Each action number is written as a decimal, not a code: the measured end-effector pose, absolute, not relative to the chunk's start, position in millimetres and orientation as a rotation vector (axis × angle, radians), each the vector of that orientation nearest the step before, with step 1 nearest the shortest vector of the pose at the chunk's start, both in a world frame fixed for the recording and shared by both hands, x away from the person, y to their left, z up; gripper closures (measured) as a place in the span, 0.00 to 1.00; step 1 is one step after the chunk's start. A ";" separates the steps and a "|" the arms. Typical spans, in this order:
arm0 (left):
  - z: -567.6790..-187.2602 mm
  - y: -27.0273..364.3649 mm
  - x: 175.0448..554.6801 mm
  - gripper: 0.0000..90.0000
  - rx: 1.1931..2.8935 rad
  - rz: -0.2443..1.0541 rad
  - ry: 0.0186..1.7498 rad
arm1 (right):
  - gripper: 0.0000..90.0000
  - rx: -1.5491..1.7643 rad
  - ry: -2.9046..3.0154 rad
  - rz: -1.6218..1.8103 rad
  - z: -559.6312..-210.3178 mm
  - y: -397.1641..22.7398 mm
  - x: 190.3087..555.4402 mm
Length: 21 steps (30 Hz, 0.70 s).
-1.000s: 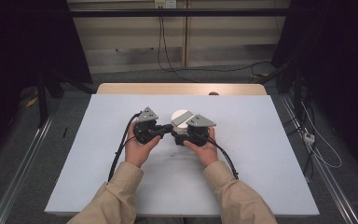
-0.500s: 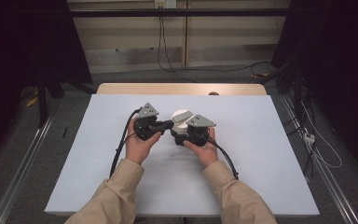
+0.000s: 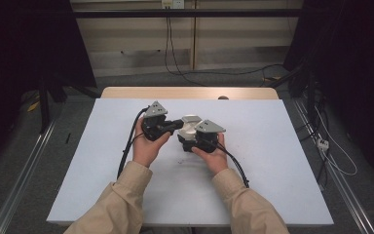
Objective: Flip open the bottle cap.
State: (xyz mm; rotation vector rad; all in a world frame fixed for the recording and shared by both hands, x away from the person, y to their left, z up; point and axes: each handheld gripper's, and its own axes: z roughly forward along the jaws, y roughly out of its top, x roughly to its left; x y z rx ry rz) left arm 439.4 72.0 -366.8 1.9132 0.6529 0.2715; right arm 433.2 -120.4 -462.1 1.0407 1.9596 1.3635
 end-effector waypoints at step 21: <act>-354.6 56.5 447.0 1.00 1.921 0.274 0.635 | 0.21 1.042 1.960 1.362 -462.1 -120.2 433.2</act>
